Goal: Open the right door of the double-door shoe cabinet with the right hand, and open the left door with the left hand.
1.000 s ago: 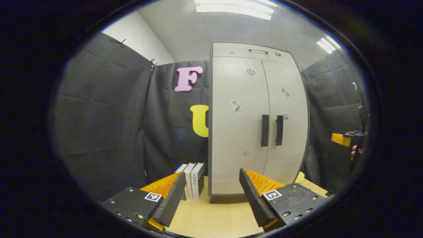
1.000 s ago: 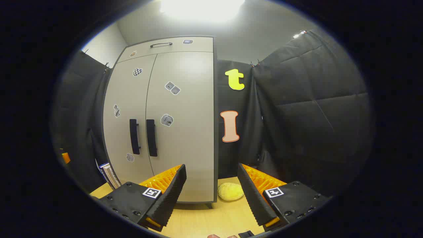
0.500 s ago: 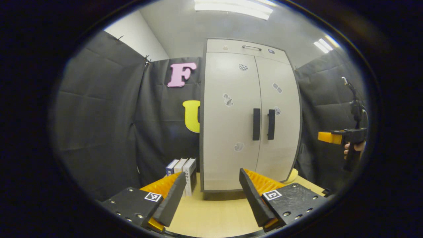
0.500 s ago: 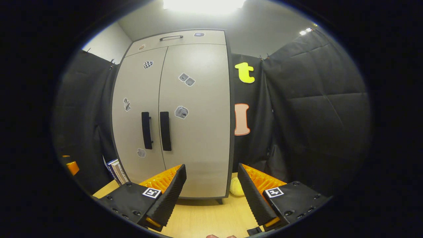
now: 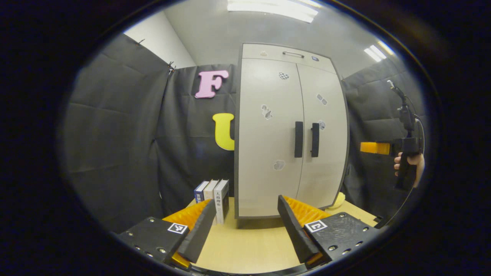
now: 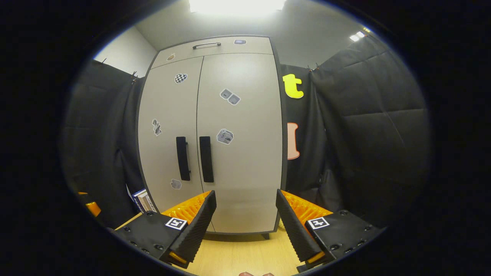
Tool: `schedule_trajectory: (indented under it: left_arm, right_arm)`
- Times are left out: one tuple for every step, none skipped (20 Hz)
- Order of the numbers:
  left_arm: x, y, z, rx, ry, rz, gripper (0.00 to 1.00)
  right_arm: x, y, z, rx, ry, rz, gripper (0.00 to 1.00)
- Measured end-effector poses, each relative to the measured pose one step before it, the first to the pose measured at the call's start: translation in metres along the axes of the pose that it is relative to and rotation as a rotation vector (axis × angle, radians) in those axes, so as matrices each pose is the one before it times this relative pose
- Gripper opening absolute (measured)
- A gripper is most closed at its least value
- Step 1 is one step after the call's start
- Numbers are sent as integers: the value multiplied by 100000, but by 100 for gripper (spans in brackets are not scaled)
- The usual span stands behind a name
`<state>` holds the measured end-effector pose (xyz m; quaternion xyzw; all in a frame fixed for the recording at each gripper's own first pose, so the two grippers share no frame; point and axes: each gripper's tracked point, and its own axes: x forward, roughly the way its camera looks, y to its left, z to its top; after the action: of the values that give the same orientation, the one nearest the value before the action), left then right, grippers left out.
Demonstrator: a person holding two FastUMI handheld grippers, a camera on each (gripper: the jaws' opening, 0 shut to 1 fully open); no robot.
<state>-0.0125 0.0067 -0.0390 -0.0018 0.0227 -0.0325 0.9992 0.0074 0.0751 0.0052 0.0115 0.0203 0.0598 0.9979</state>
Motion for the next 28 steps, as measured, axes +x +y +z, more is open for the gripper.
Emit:
schedule_trajectory:
  left_arm:
    - [-96, 133, -460, -159, 895, 147, 95]
    - [-101, 170, -93, -1, 264, 386, 96]
    - [-40, 185, -68, 98, -184, 403, 96]
    - [-86, 152, 25, 69, -321, 194, 96]
    - [-132, 123, -146, -61, -135, 273, 96]
    - [-82, 165, -93, -345, 198, 387, 96]
    - [-69, 83, -134, -397, 172, 359, 96]
    - [-135, 100, -80, -586, 58, 395, 96]
    - [-135, 3, -116, -473, 74, 295, 96]
    - [-126, 64, -67, -377, 105, 328, 96]
    - [-102, 18, -176, -208, 58, 257, 96]
    - [-100, 9, -53, -176, -98, 219, 96]
    - [-192, 5, -54, -142, -193, 144, 96]
    - [-80, -6, -22, -136, 0, 218, 96]
    - [-181, 118, -287, -105, 227, 338, 96]
    - [-27, 119, -90, -203, 158, 358, 96]
    - [4, 69, -169, -394, 96, 261, 96]
    - [-15, 106, -106, -614, 154, 262, 96]
    - [-23, 77, -193, -675, 181, 192, 96]
    - [-26, 99, -59, -561, 178, 214, 96]
    - [-161, 198, -123, -427, -79, 479, 96]
    - [-154, 180, 106, -446, -229, 357, 96]
    - [-12, 76, -210, -482, 148, 208, 96]
    - [-40, 90, -109, -339, 438, 120, 96]
    - [-181, 99, -131, 97, 172, 0, 96]
    - [-80, 126, -119, 592, 194, -199, 96]
    - [-195, 85, -234, 1092, 447, -103, 96]
    - [-101, 216, -310, 1384, 807, 320, 96]
  right_arm:
    - [34, 105, 242, 532, -59, -92, 98]
    - [51, 111, 158, 350, -35, 272, 98]
    - [132, 168, 209, 41, -56, 648, 98]
    - [193, 137, 191, -296, 72, 507, 98]
    - [296, 89, 409, -436, -153, 262, 98]
    - [216, 94, 330, -198, -502, 272, 98]
    - [284, 199, 657, -44, -888, 495, 98]
    - [354, 191, 555, -35, -757, 238, 98]
    - [255, 260, 426, 76, 20, 579, 98]
    - [309, 399, 366, 173, 205, 1016, 98]
    - [294, 337, 411, -96, 18, 953, 98]
    - [332, 269, 488, -459, -243, 691, 98]
    - [313, 224, 503, -709, -543, 560, 98]
    - [82, 263, 441, -1127, -1204, 541, 94]
    - [361, 207, 529, -990, -666, 497, 94]
    - [390, 302, 309, -638, -368, 513, 94]
    - [562, 413, 424, -387, -435, 762, 94]
    - [587, 332, 385, -60, -231, 791, 94]
    - [602, 355, 300, 186, -447, 680, 98]
    - [517, 357, 350, -262, -795, 696, 98]
    - [537, 360, 263, -585, -1296, 866, 98]
    - [467, 193, 100, -253, -1295, 258, 95]
    - [457, 312, -202, 485, -721, 737, 98]
    - [520, 512, -456, 814, 435, 1135, 98]
    - [532, 400, -652, 264, 1170, 793, 98]
    - [443, 279, -385, -776, 998, 147, 98]
    - [583, 45, 3, -1515, -873, -767, 98]
    - [613, -40, 234, -1487, -1385, -1181, 98]
